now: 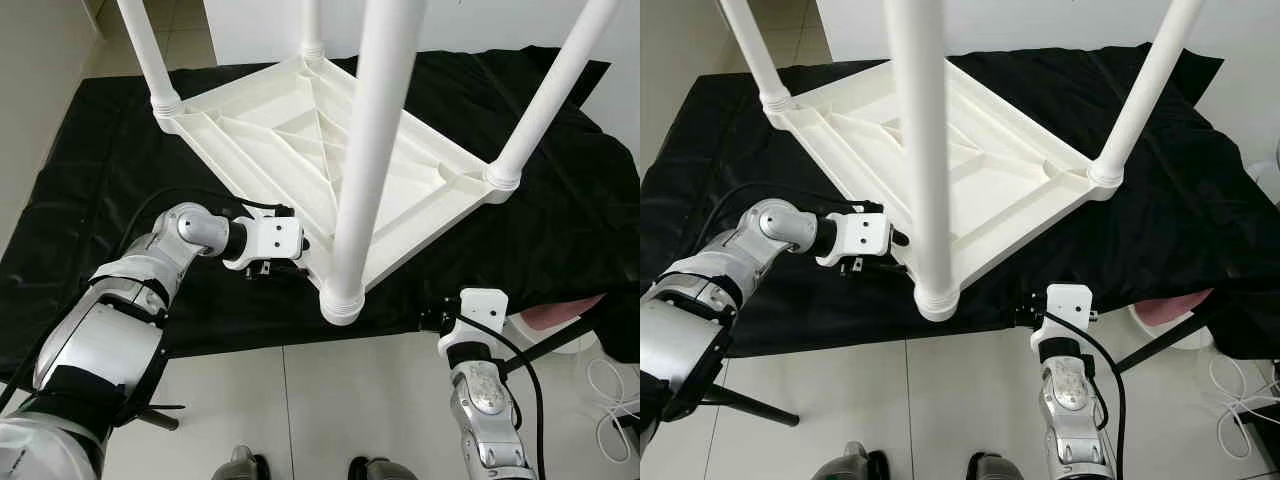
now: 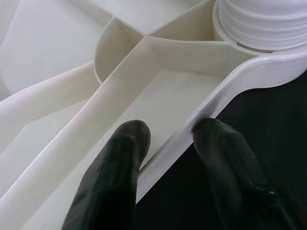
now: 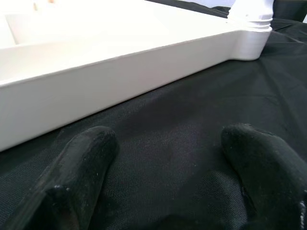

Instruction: Building children table

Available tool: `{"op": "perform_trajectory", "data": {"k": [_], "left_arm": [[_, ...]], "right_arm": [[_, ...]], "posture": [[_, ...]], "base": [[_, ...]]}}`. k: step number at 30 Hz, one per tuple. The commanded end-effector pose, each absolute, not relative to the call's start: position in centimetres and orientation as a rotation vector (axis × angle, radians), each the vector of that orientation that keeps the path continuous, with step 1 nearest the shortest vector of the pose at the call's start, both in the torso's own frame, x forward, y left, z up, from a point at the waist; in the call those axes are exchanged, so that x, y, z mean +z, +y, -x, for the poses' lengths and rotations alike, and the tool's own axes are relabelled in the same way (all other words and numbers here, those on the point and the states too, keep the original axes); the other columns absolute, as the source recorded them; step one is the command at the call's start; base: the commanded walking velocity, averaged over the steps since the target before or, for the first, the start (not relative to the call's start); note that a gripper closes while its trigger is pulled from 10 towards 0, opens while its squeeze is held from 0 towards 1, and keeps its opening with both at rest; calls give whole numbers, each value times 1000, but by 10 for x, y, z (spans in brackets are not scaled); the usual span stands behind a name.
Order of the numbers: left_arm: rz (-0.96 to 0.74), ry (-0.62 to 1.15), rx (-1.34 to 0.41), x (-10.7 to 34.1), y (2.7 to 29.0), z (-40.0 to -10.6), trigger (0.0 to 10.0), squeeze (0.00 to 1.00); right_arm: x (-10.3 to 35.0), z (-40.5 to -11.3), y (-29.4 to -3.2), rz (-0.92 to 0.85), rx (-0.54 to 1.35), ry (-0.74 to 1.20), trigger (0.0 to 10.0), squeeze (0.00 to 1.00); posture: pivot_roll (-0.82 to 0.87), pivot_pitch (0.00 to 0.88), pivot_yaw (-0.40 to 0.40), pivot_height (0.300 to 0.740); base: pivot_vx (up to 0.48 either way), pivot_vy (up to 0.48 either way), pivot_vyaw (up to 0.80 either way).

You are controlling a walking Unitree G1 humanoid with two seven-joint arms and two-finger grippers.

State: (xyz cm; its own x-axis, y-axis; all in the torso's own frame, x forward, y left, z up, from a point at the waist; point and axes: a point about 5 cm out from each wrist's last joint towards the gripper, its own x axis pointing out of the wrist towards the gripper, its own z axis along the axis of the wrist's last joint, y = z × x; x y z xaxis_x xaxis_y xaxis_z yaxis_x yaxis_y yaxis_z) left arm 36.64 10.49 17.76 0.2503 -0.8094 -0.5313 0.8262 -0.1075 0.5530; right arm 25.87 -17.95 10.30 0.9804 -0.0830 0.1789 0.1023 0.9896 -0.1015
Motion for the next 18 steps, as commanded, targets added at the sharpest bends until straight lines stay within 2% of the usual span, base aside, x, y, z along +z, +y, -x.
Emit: {"op": "perform_trajectory", "data": {"k": [1, 4, 5, 9, 12, 13, 14, 15, 17, 18], "left_arm": [[-897, 125, -1416, 163, 112, -363, 0, 0], [-869, 135, -1430, 166, 113, -363, 0, 0], [-869, 137, -1428, 166, 114, -364, 863, 0], [-850, 139, -1428, 166, 115, -363, 588, 0], [-809, 151, -1445, 156, 118, -358, 0, 0], [-804, 145, -1445, 153, 118, -357, 2314, 0], [-796, 137, -1433, 152, 118, -357, 8941, 0], [-779, 145, -1434, 152, 117, -357, 10000, 0], [-762, 148, -1438, 154, 116, -358, 10000, 0], [-736, 156, -1435, 157, 115, -360, 10000, 365]], "right_arm": [[98, -256, -180, 113, -97, -146, 10000, 0], [98, -256, -181, 117, -97, -143, 10000, 0], [98, -256, -181, 117, -96, -141, 10000, 0], [98, -257, -181, 116, -94, -139, 10000, 0], [99, -258, -181, 117, -94, -138, 10000, 0], [99, -258, -182, 119, -95, -138, 10000, 0], [99, -259, -182, 118, -94, -138, 10000, 0], [99, -260, -182, 119, -92, -137, 10000, 0], [100, -260, -182, 121, -90, -137, 10000, 0], [100, -261, -182, 121, -89, -138, 10000, 0]], "posture": [[-52, 144, 79, 740], [-45, 152, 75, 740], [-43, 154, 73, 740], [-42, 156, 71, 740], [-39, 159, 60, 740], [-39, 159, 60, 740], [-39, 160, 58, 740], [-38, 162, 57, 740], [-36, 162, 54, 740], [-35, 163, 53, 740]], "base": [[0, 0, 0], [0, 0, 0], [0, 0, 0], [0, 0, 0], [0, 0, 0], [0, 0, 0], [0, 0, 0], [0, 0, 0], [0, 0, 0], [0, 0, 0]]}}
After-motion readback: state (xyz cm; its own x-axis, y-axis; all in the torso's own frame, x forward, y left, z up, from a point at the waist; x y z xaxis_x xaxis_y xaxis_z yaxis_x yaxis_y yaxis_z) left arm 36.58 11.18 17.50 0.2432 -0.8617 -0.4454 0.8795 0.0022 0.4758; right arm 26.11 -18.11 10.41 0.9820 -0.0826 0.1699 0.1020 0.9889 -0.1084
